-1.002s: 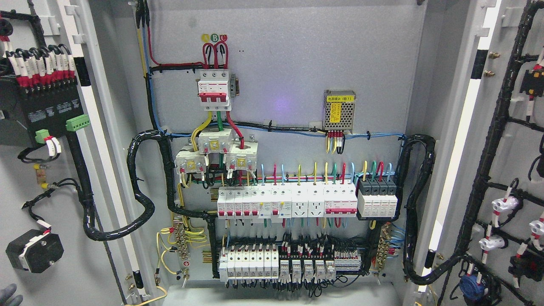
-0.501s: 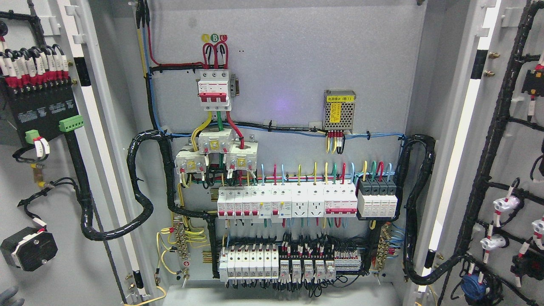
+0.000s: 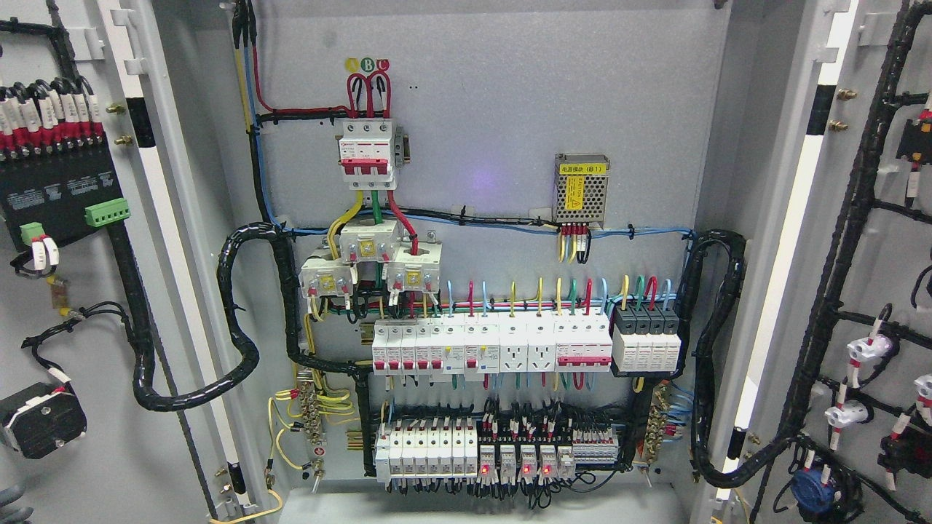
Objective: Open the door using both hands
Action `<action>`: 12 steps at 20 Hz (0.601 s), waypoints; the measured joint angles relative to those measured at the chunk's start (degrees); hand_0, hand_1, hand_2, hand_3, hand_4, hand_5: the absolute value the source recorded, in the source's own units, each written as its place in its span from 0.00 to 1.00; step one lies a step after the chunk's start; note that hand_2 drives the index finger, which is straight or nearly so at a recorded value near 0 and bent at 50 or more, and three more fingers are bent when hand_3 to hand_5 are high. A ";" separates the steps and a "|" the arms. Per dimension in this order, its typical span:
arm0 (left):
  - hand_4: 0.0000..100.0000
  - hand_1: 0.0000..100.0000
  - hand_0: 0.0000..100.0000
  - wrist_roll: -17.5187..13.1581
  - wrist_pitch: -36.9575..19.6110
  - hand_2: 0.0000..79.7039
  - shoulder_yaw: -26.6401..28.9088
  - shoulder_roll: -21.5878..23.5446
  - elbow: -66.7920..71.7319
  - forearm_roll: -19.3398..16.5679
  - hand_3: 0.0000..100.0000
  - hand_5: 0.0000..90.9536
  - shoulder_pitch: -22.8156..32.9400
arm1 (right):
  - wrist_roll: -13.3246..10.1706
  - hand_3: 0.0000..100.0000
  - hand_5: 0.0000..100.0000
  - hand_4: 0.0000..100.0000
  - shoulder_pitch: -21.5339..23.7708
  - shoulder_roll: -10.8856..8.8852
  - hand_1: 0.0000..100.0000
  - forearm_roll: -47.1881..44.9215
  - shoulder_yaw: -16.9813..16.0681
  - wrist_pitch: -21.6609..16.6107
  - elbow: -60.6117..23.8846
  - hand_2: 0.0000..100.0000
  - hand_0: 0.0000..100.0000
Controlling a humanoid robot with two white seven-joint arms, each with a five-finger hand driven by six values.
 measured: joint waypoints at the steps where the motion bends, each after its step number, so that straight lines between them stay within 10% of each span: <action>1: 0.00 0.00 0.00 -0.06 0.03 0.00 0.06 0.18 0.42 0.25 0.00 0.00 -0.41 | -0.01 0.00 0.00 0.00 0.04 -0.05 0.00 0.01 0.11 0.00 -0.05 0.00 0.19; 12: 0.00 0.00 0.00 -0.02 2.05 0.00 0.35 1.61 6.21 1.54 0.00 0.00 -5.57 | -0.35 0.00 0.00 0.00 0.30 -0.47 0.00 0.05 1.76 0.00 -1.86 0.00 0.19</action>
